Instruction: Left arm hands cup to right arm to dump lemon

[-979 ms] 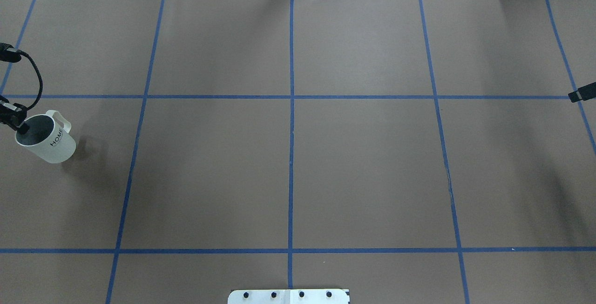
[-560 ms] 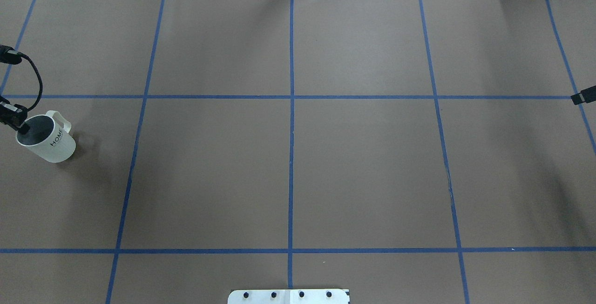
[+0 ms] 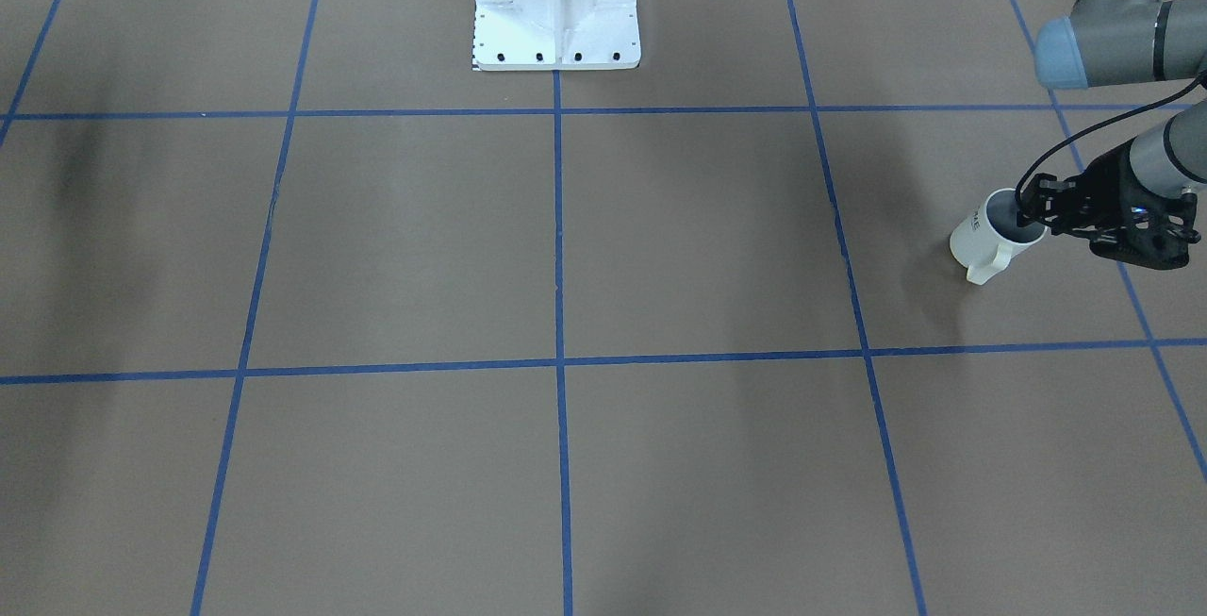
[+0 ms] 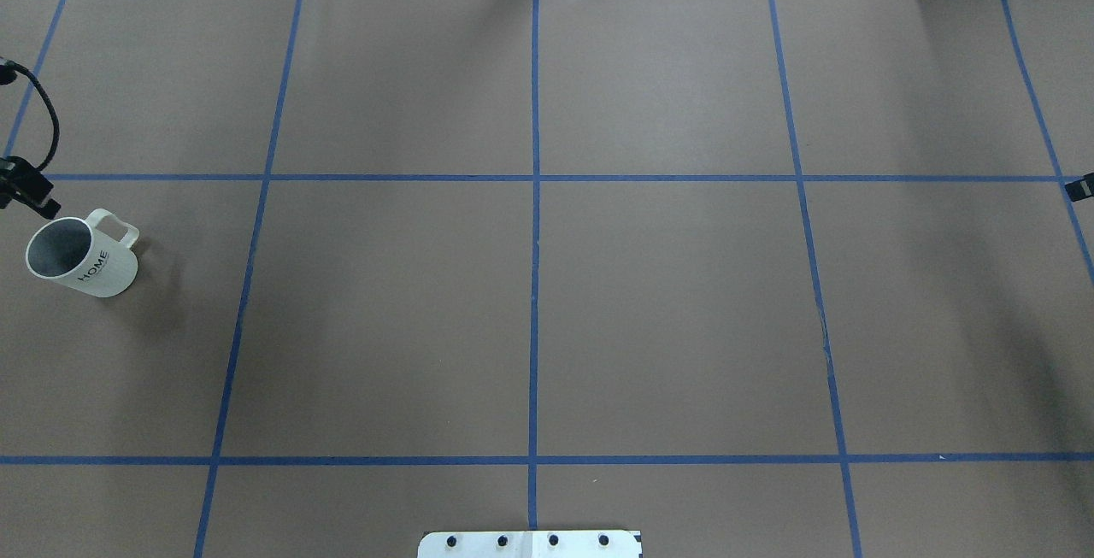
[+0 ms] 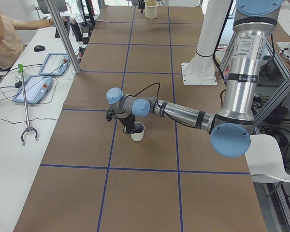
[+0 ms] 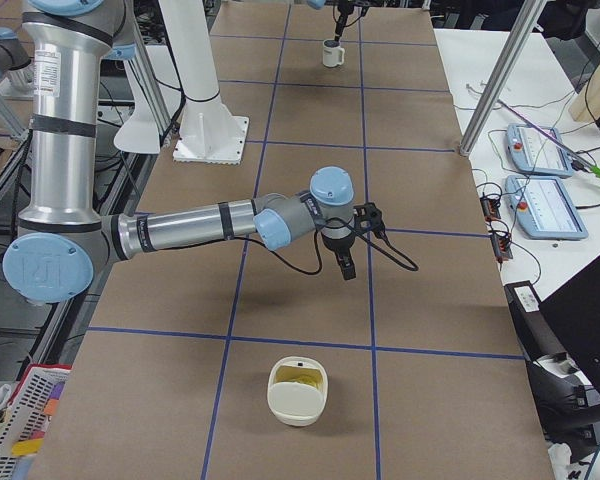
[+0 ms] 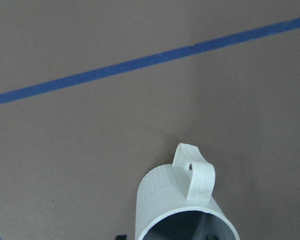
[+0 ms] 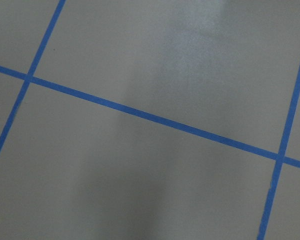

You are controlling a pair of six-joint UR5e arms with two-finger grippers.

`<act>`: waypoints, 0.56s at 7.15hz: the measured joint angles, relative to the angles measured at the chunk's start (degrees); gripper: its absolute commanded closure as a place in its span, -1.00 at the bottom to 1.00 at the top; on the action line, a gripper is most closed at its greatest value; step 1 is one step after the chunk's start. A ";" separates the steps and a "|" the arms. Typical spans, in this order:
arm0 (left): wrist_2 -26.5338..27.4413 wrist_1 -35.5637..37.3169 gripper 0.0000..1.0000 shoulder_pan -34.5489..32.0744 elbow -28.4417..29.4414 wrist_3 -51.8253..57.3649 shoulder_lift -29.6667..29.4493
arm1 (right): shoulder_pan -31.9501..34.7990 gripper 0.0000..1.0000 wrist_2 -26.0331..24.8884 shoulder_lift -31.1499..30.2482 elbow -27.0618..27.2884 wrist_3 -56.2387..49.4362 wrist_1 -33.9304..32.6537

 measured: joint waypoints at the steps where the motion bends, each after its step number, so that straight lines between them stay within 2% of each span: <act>1: 0.10 0.06 -1.00 -3.46 0.14 1.99 -0.16 | 1.15 -1.00 0.11 -0.39 -0.07 -1.72 -0.95; 2: 0.13 0.11 -1.00 -6.96 1.14 6.27 -0.10 | 3.75 -1.00 0.25 -0.29 0.00 -5.94 -4.54; 4: 0.11 -0.03 -1.00 -11.90 4.41 13.58 0.35 | 9.52 -1.00 0.24 1.82 0.22 -18.11 -16.44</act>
